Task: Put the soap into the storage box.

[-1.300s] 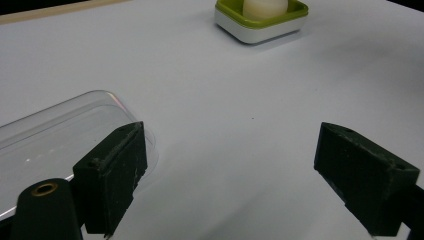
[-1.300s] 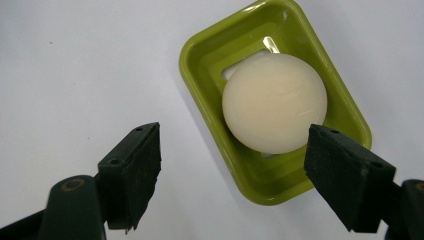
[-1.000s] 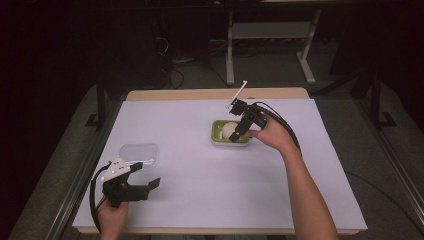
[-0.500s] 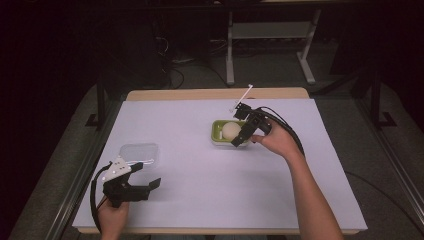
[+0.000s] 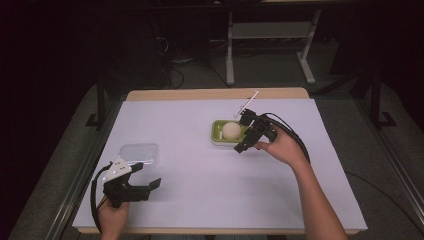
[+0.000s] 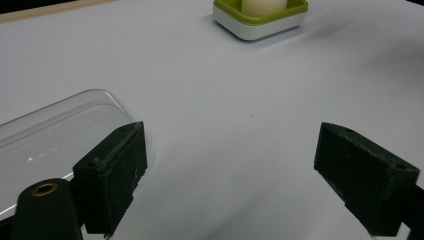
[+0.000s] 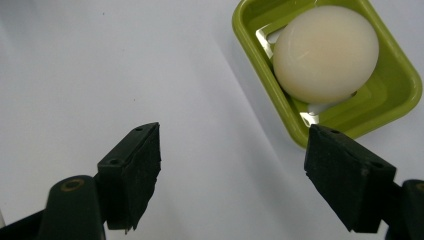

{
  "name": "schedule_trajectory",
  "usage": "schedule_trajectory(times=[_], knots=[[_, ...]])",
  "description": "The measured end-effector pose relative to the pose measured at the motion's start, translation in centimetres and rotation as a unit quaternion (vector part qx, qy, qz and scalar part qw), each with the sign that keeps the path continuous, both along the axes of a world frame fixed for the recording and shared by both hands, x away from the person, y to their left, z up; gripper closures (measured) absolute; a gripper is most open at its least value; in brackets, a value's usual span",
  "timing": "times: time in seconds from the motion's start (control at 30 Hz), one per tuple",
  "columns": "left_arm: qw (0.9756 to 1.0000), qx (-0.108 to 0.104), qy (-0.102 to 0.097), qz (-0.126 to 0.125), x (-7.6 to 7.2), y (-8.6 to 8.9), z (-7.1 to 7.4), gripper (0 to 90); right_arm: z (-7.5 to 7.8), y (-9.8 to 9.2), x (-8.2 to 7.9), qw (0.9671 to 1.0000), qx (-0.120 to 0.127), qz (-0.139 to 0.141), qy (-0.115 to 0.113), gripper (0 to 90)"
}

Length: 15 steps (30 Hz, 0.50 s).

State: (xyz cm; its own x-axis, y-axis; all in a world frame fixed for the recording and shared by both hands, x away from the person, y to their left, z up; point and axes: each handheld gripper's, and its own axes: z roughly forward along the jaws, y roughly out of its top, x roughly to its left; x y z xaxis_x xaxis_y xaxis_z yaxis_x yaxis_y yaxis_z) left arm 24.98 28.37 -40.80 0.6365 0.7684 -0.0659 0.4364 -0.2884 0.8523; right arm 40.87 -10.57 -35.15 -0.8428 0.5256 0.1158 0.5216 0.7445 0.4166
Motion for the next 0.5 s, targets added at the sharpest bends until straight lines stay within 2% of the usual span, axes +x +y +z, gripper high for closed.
schedule_trajectory(times=[0.5], knots=[[1.0000,0.007,0.004,-0.003,0.0,-0.1,0.0,13.1,-1.0,-1.0,-1.6,1.0000,0.008,-0.001,0.000,21.6]])
